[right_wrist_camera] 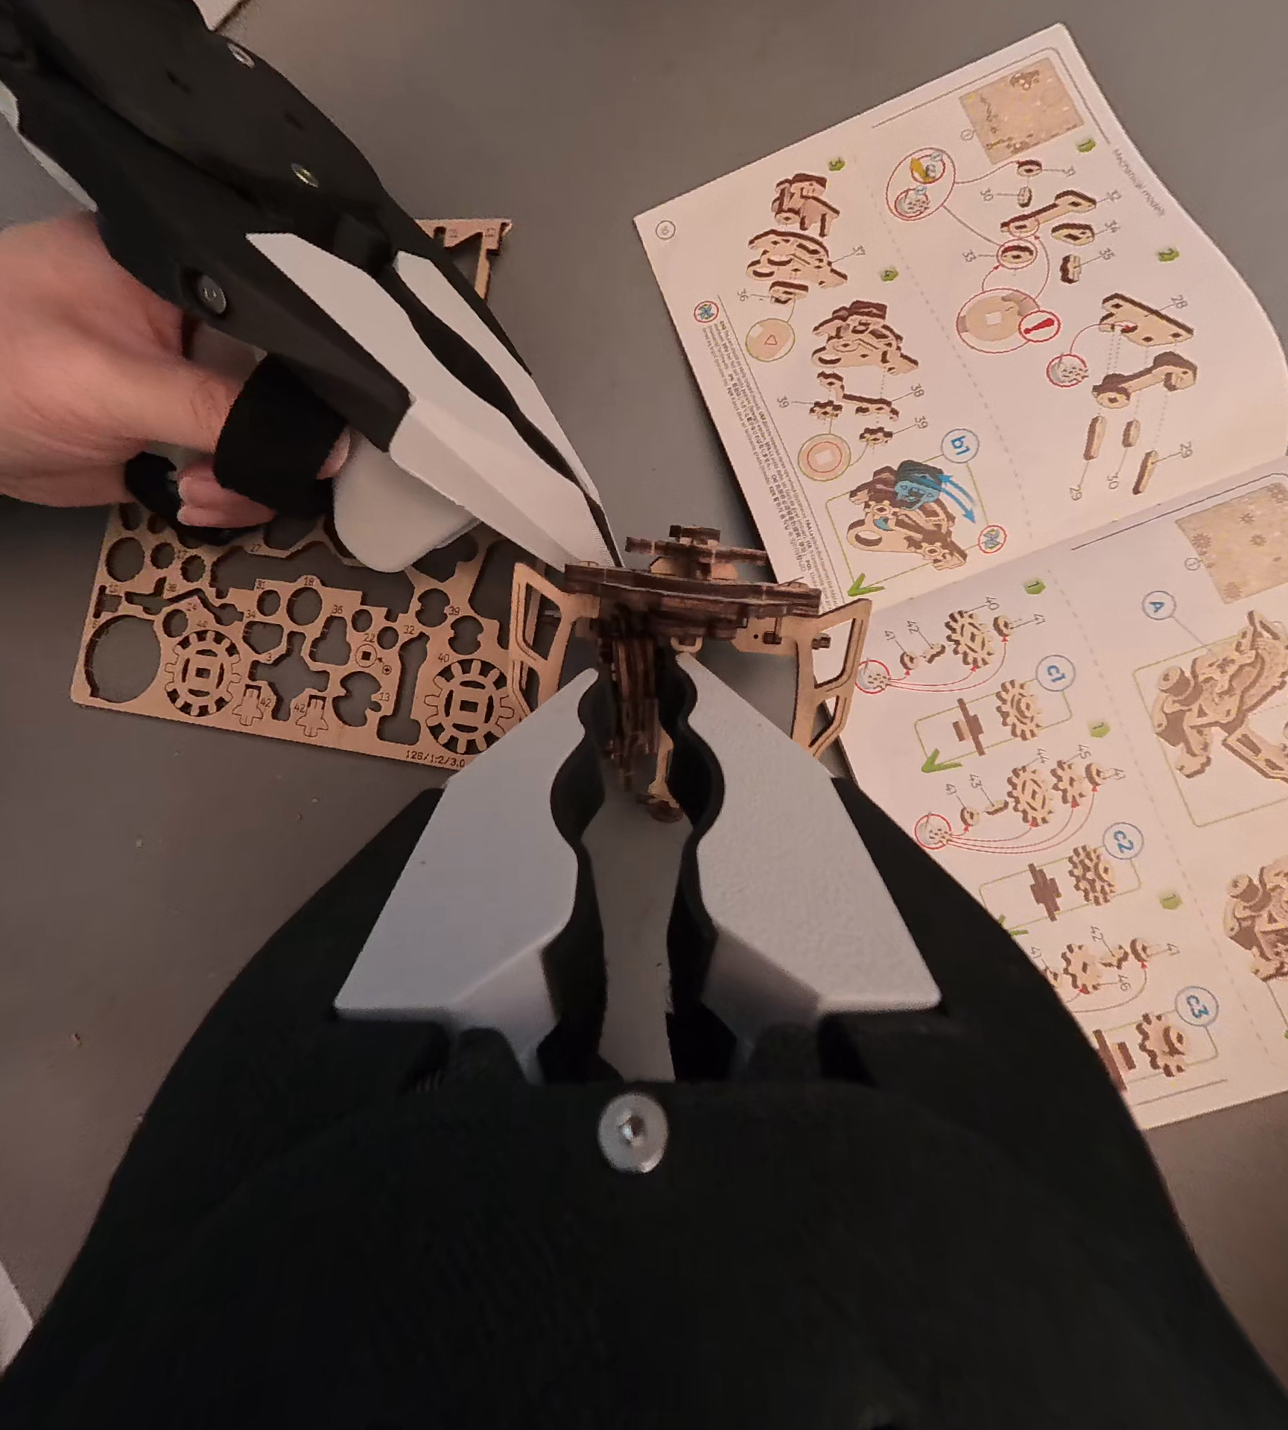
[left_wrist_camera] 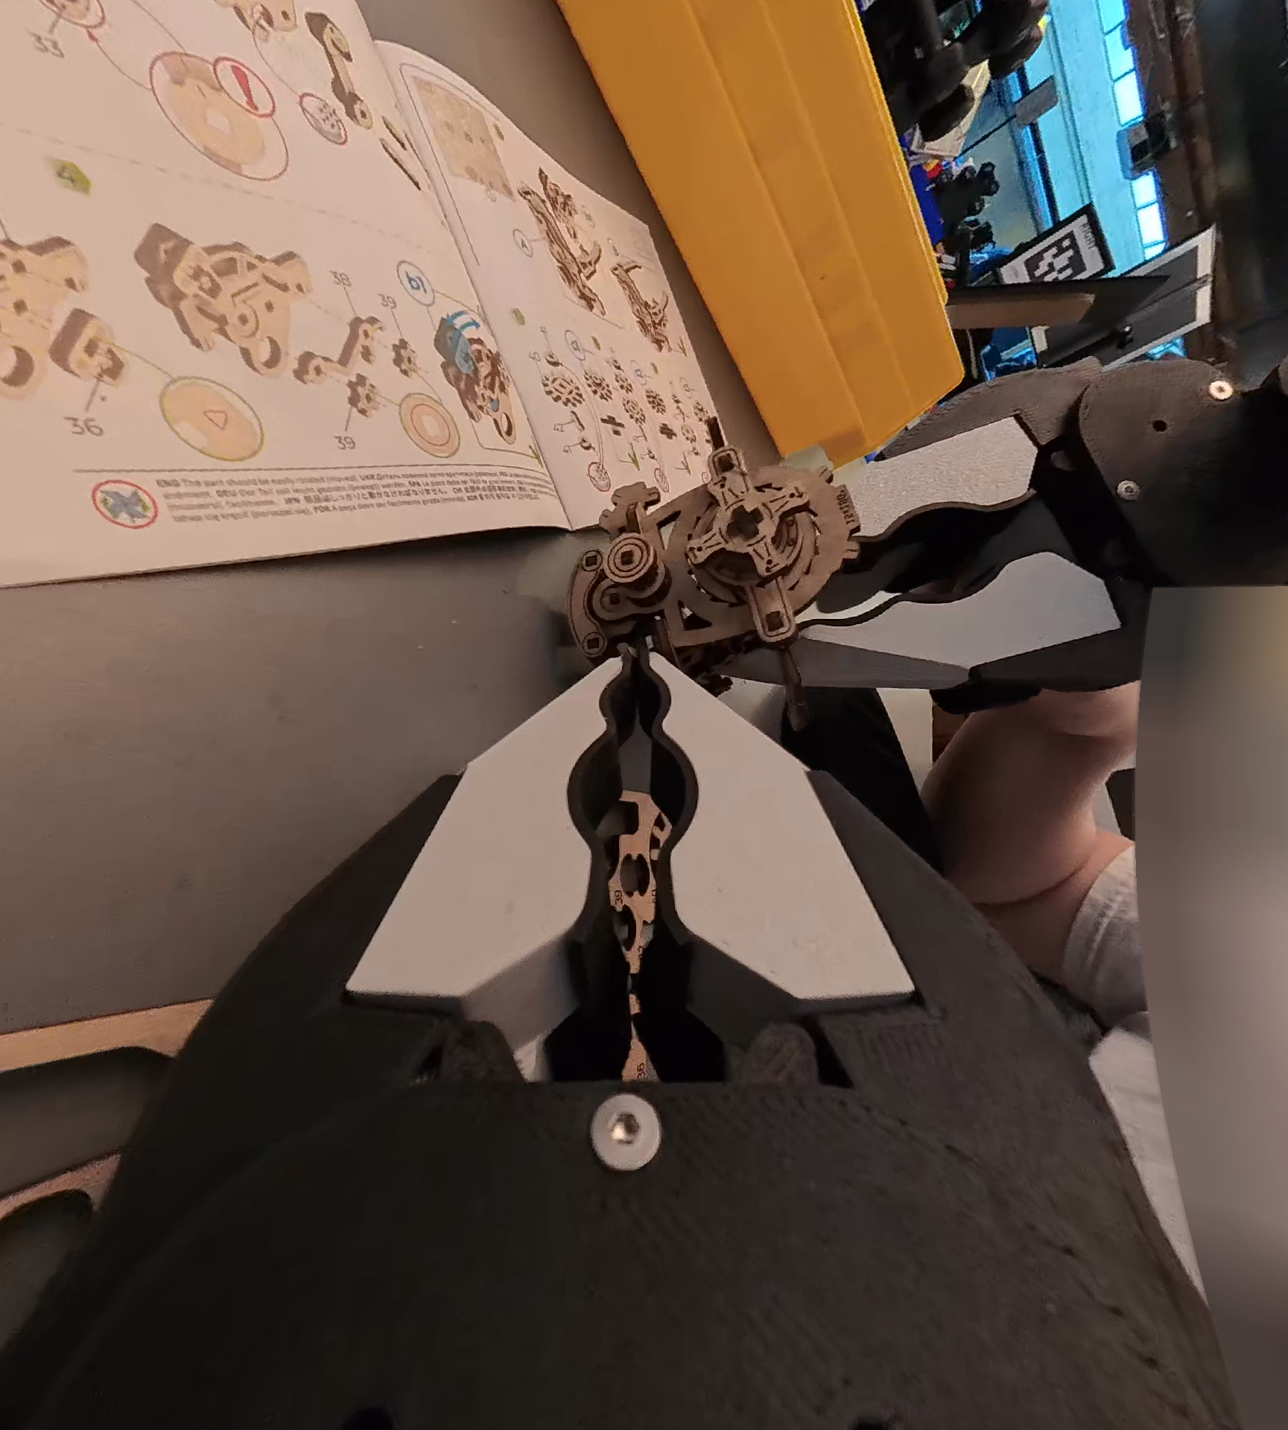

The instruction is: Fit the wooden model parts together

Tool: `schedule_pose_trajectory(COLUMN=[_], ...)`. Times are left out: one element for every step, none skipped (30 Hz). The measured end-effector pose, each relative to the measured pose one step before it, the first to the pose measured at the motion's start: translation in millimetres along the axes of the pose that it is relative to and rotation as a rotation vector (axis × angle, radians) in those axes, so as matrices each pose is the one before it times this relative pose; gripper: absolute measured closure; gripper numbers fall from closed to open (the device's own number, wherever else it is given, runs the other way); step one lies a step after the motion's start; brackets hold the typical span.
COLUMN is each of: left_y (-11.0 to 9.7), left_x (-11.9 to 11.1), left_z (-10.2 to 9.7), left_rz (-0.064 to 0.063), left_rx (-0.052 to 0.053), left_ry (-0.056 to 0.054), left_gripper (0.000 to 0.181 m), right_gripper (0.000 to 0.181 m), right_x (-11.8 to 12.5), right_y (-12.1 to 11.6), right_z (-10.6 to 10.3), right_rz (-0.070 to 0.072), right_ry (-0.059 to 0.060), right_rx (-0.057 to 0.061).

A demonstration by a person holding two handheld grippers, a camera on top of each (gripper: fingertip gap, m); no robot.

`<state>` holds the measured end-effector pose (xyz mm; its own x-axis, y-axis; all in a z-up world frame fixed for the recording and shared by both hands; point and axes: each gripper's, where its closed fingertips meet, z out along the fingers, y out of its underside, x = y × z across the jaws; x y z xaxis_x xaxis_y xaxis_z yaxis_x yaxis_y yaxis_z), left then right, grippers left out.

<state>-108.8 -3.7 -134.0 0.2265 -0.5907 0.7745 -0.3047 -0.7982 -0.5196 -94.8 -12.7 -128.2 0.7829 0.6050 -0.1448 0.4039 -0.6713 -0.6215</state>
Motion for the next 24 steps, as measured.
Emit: schedule_pose_trajectory(left_y=[0.51, 0.24, 0.07, -0.01, -0.31, -0.18, -0.68, -2.30, -2.32, 0.36, 2.02, 0.97, -0.52, -0.45, -0.05, 0.13, -0.17, -0.13, 0.08, 0.25, -0.01, 0.00, 0.06, 0.21], left_x=[-0.07, 0.01, 0.45, 0.24, 0.07, 0.43, 0.36, 0.12, -0.33, -0.92, -0.96, -0.83, -0.36, -0.03, 0.07, 0.33, 0.50, 0.08, -0.01, -0.31, -0.26, 0.06, 0.35, 0.26], left_z=[0.11, 0.00, -0.19, -0.05, 0.27, 0.55, 0.67, -0.09, -0.53, 0.46, 1.12, 0.64, 0.01, -0.35, -0.15, -0.05, -0.13, 0.04, 0.04, 0.17, -0.01, 0.07, -0.03, 0.12], left_rz=[-0.0020, -0.0037, -0.0021, -0.0008, 0.0037, 0.0082, 0.0113, 0.0103, 0.0016, -0.0106, -0.0096, 0.0010, 0.0090, 0.0083, 0.0009, -0.0037, -0.0032, -0.0031, -0.0015, 0.0000, 0.0005, 0.0010, 0.0001, 0.0001], left_rx=[-0.0016, -0.0006, -0.0001, 0.0016, 0.0026, 0.0014, 0.0037, 0.0129, 0.0115, -0.0035, -0.0138, -0.0064, 0.0046, 0.0049, 0.0009, -0.0002, 0.0000, 0.0004, -0.0003, -0.0020, 0.0002, 0.0000, -0.0004, -0.0015], left_ry=[-0.0008, 0.0010, 0.0025, 0.0008, -0.0019, -0.0018, -0.0035, -0.0023, 0.0009, 0.0006, -0.0013, -0.0057, -0.0079, -0.0053, 0.0003, 0.0048, 0.0061, 0.0031, 0.0007, -0.0021, -0.0026, -0.0002, 0.0026, 0.0021], left_gripper=[0.181, 0.181, 0.181, 0.181, 0.181, 0.181, 0.181, 0.181, 0.181, 0.181, 0.181, 0.181, 0.181, 0.181, 0.181, 0.181, 0.181, 0.181, 0.181, 0.181, 0.181, 0.181, 0.181, 0.181], right_gripper=[0.172, 0.172, 0.172, 0.172, 0.172, 0.172, 0.172, 0.171, 0.171, 0.171, 0.171, 0.171, 0.170, 0.170, 0.169, 0.168, 0.167, 0.166, 0.165, 0.165, 0.164, 0.164, 0.164, 0.164], right_x=[0.02, -0.51, -0.51, -0.11, -0.23, -0.06, 0.21, 0.77, 1.34, 0.68, 0.41, 0.18, -0.68, -0.98, -1.27, -0.06, 1.40, 1.66, 0.68, -0.33, -0.37, -0.03, 0.45, 0.35], right_y=[0.65, -0.16, -0.22, -0.02, -0.04, -0.16, -0.90, -1.51, -1.98, 0.56, 3.09, 1.46, -0.89, -1.22, -0.60, -0.38, -0.26, -0.07, 0.02, -0.01, -0.64, -0.42, 0.24, 0.00], right_z=[-0.01, -0.11, -0.12, 0.11, -0.10, -0.44, -0.72, -0.77, -0.21, 0.20, 0.90, 0.92, -0.17, -0.37, -0.45, -0.49, -0.92, -0.64, -0.57, 0.25, 0.29, -0.25, 0.01, -0.31], right_rz=[-0.0074, -0.0041, -0.0011, -0.0002, 0.0035, -0.0003, -0.0046, 0.0033, 0.0001, -0.0057, -0.0123, -0.0073, 0.0079, 0.0147, 0.0129, 0.0166, 0.0128, 0.0060, 0.0033, 0.0122, 0.0134, 0.0128, 0.0132, 0.0161], right_ry=[0.0069, 0.0064, 0.0021, 0.0009, 0.0007, 0.0004, 0.0025, 0.0040, 0.0058, 0.0028, -0.0005, -0.0015, -0.0068, -0.0166, -0.0221, -0.0128, -0.0026, 0.0026, -0.0032, -0.0081, -0.0113, -0.0084, -0.0063, -0.0058], right_rx=[-0.0091, -0.0062, -0.0052, -0.0016, -0.0029, -0.0013, 0.0058, 0.0182, 0.0214, 0.0029, -0.0149, -0.0034, 0.0115, 0.0153, 0.0135, 0.0154, 0.0111, 0.0112, 0.0075, 0.0065, 0.0122, 0.0100, 0.0036, 0.0045])
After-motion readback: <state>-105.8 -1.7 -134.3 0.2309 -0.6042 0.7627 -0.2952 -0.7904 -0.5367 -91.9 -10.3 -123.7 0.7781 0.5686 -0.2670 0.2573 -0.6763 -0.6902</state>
